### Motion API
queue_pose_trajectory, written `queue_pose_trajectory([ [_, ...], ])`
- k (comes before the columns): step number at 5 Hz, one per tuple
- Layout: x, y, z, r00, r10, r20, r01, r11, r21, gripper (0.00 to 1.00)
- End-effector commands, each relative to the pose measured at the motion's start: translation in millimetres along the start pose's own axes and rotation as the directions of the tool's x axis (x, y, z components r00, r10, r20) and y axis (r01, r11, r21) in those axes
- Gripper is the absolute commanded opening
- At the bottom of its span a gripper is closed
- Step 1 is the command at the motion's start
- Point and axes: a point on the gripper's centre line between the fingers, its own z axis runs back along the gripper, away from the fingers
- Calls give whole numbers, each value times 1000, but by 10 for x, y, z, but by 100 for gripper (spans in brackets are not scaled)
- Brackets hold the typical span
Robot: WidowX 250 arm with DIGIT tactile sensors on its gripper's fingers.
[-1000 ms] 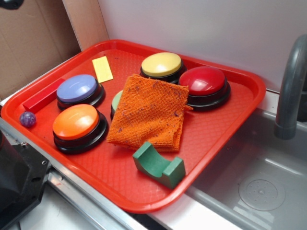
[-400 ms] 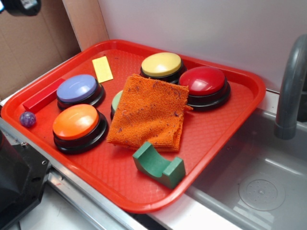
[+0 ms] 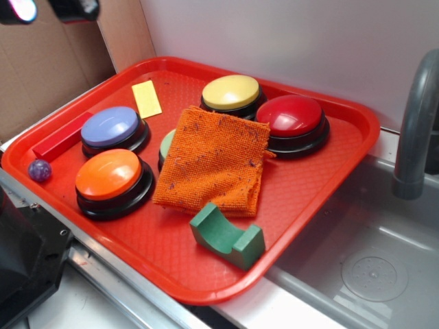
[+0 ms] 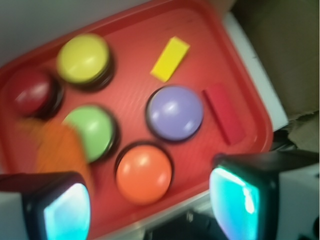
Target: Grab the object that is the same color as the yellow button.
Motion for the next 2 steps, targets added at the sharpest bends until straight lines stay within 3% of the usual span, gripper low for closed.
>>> queue_pose_trajectory([
  [1,525,240,-404,952,277,129,-288,955,71,100],
  [2,719,288,-680,923,352,155,-364,930,56,100],
])
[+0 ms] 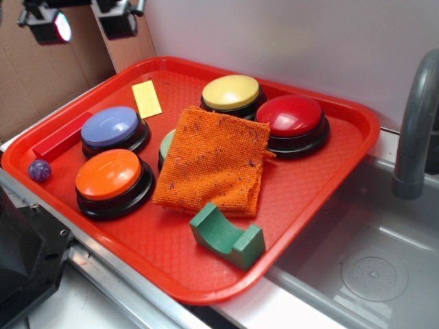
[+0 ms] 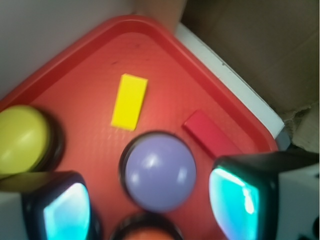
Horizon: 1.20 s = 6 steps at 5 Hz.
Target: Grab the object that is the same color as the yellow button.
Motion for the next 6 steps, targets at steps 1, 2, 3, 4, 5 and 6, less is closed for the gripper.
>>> queue_pose_trajectory([
  [1,378,23,-406,986,142,92,-141,990,-18,100],
  [2,486,17,-658,967,219,128,-222,975,14,100],
  [3,556,-23,-842,959,240,154,-248,968,37,100],
  [4,613,-30,-960,952,268,150,-272,962,8,100],
  [5,668,-71,-1076,948,274,162,-277,961,-9,100],
  [6,682,-58,-1143,942,293,165,-294,956,-14,100],
])
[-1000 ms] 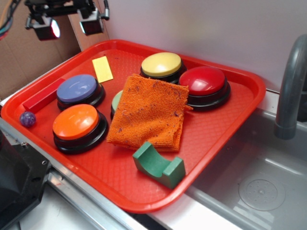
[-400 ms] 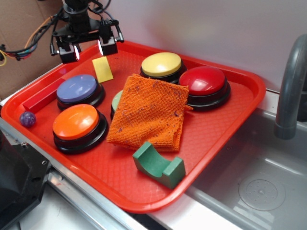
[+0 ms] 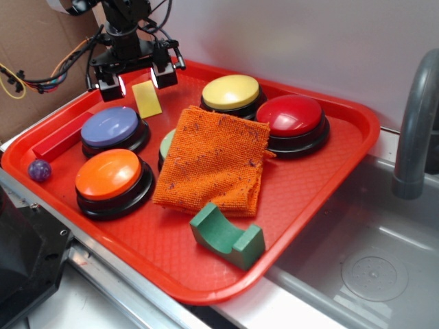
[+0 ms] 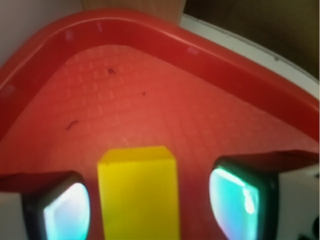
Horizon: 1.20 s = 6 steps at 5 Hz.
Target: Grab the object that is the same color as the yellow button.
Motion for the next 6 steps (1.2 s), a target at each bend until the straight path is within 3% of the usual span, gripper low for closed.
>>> queue_pose_trajectory([
  [1,184,69,7,998,43,53,-41,999,-31,97],
  [2,192,76,12,998,50,44,-47,997,-58,0],
  [4,256,8,199,998,-51,34,52,998,-33,0],
  [5,299,-129,458,988,-154,13,155,987,-46,0],
  [6,306,-277,755,961,-274,-34,269,957,-105,0],
])
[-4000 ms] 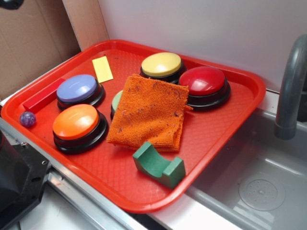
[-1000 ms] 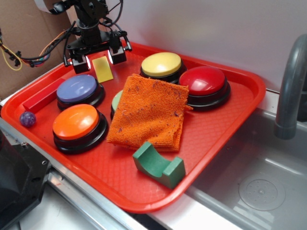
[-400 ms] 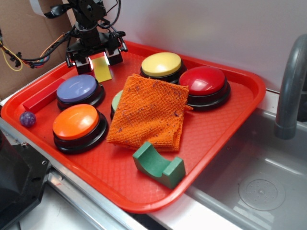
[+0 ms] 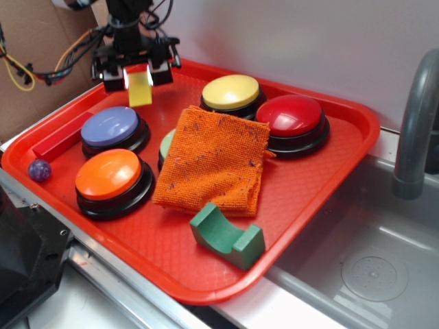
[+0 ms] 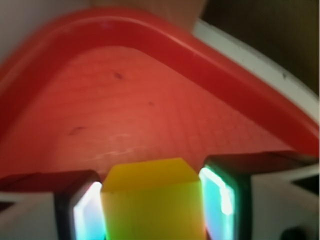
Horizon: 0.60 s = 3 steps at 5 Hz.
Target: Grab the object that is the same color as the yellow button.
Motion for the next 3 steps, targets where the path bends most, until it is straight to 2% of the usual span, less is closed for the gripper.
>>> queue_pose_trajectory([
  [1,102,-273,849,963,-271,-7,267,952,-148,0],
  [2,-104,-399,1145,897,-441,-23,424,875,-232,0],
  [3,-361,-440,1373,827,-562,-12,537,797,-277,0],
])
